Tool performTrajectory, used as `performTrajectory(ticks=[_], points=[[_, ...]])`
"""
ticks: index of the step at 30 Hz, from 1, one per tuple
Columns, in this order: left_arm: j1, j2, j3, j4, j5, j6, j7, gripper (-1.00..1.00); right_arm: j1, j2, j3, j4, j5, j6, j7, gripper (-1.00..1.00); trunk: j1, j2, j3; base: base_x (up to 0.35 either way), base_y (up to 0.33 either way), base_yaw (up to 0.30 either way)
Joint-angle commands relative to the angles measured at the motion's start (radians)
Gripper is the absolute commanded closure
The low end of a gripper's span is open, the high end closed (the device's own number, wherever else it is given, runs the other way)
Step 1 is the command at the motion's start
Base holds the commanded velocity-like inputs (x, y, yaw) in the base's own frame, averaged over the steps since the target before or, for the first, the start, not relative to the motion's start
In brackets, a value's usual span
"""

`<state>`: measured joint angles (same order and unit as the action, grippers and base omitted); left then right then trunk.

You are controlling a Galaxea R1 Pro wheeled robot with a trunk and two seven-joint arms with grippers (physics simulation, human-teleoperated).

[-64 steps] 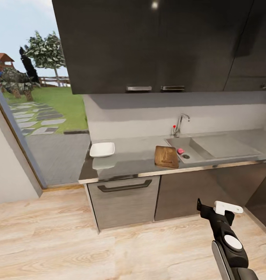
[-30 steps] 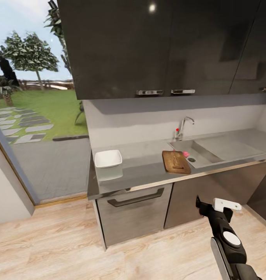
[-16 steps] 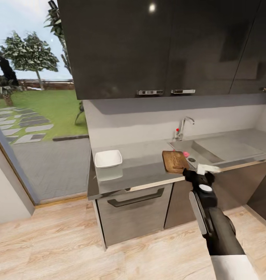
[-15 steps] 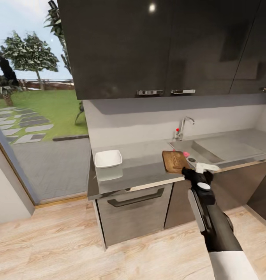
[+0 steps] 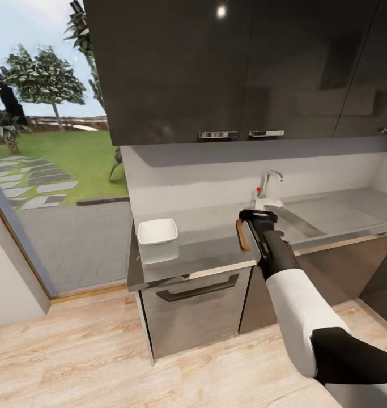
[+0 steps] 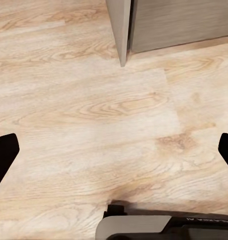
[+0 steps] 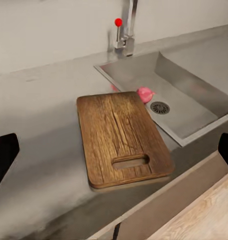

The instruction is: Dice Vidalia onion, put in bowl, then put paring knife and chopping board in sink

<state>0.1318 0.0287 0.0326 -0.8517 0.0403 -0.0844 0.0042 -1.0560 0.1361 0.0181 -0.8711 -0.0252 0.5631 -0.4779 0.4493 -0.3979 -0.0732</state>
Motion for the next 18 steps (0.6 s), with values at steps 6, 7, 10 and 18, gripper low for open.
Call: performTrajectory(ticks=[6,7,10,18], points=[[0.0,0.0,0.0,0.003,0.004,-0.002,0.0,-1.0,-0.133,0.038,0.004,0.116,-0.001,0.0,-0.075,-1.0,0.001,-0.002,-0.002,0.0,0.0,0.0],[0.0,0.0,0.001,0.003,0.004,-0.002,0.0,-1.0,-0.139,0.038,0.005,0.12,-0.001,-0.001,-0.085,-1.0,0.001,-0.002,-0.002,0.0,0.0,0.0],[0.0,0.0,0.001,0.003,0.004,-0.002,0.0,-1.0,-0.144,0.038,0.005,0.123,-0.003,-0.011,-0.098,-1.0,0.001,-0.002,-0.002,0.0,0.0,0.0],[0.0,0.0,0.001,0.006,0.004,-0.002,0.0,-1.0,-0.148,0.038,-0.013,0.134,-0.003,-0.05,-0.14,-1.0,0.001,-0.002,-0.002,0.0,0.0,0.0]])
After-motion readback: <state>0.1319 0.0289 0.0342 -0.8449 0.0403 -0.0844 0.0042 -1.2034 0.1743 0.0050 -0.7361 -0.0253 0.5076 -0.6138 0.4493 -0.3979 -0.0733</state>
